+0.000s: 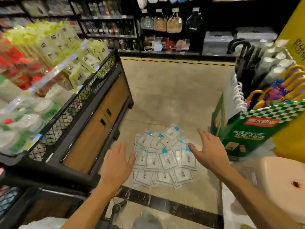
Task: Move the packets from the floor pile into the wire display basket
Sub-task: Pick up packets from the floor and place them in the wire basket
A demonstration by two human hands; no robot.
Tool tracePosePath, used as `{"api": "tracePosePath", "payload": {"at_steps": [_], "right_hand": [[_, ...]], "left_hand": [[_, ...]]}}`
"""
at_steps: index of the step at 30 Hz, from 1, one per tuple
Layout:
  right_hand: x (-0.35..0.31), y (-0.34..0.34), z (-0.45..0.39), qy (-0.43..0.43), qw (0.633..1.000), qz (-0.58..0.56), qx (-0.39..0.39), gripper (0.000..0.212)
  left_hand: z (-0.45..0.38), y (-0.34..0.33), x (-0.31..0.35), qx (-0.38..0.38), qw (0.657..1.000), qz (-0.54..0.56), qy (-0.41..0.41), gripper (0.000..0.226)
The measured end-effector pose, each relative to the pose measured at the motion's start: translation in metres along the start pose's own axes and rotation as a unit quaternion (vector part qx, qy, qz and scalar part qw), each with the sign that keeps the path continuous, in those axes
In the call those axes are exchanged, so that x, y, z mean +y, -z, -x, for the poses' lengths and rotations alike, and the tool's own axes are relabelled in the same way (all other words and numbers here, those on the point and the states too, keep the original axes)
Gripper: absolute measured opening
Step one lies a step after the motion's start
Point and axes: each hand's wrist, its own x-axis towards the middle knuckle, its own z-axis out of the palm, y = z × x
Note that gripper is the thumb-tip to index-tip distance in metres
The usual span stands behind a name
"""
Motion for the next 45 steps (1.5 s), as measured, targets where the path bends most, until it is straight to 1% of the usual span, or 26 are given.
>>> {"api": "tracePosePath", "payload": {"at_steps": [2,5,9,14,17,20,22,26,30,32,35,39,43,45], "right_hand": [[0.008,-0.01,-0.012,-0.013,1.0,0.001,0.007,0.076],[0.014,-0.027,-0.036,-0.035,0.999,0.004,-0.018,0.079],[0.012,-0.052,-0.071,-0.055,0.998,0.018,-0.038,0.08],[0.001,-0.086,-0.122,-0.072,0.995,0.025,-0.063,0.081],[-0.001,-0.124,-0.15,-0.066,0.995,0.026,-0.066,0.081],[0.005,-0.174,-0.188,-0.062,0.994,0.034,-0.083,0.083],[0.014,-0.217,-0.214,-0.058,0.993,0.037,-0.097,0.084],[0.04,-0.327,-0.254,-0.048,0.989,0.026,-0.139,0.086],[0.074,-0.452,-0.285,-0.013,0.982,0.045,-0.184,0.088],[0.093,-0.516,-0.296,-0.012,0.978,0.052,-0.202,0.091],[0.116,-0.608,-0.312,-0.024,0.979,0.026,-0.2,0.093],[0.143,-0.715,-0.323,-0.029,0.978,0.017,-0.207,0.098],[0.167,-0.807,-0.332,-0.038,0.974,0.03,-0.221,0.112],[0.175,-0.84,-0.335,-0.043,0.976,0.034,-0.21,0.121]], "left_hand": [[-0.022,-0.011,0.002,-0.012,1.0,0.0,-0.01,0.072],[-0.06,-0.03,0.002,-0.038,0.999,0.012,-0.007,0.065],[-0.112,-0.059,-0.005,-0.09,0.996,0.025,-0.016,0.066],[-0.179,-0.102,-0.022,-0.121,0.992,0.022,-0.029,0.069],[-0.211,-0.136,-0.035,-0.127,0.991,0.027,-0.016,0.07],[-0.244,-0.19,-0.048,-0.141,0.989,0.04,0.006,0.075],[-0.261,-0.233,-0.058,-0.146,0.988,0.036,0.022,0.08],[-0.293,-0.338,-0.077,-0.175,0.983,0.029,0.045,0.071],[-0.32,-0.464,-0.101,-0.189,0.98,0.008,0.057,0.068],[-0.329,-0.53,-0.11,-0.191,0.979,0.002,0.067,0.068],[-0.346,-0.623,-0.124,-0.201,0.975,0.007,0.094,0.07],[-0.365,-0.729,-0.149,-0.192,0.977,-0.015,0.091,0.073],[-0.386,-0.815,-0.166,-0.192,0.977,-0.037,0.089,0.081],[-0.394,-0.845,-0.171,-0.174,0.98,-0.032,0.095,0.086]]}}
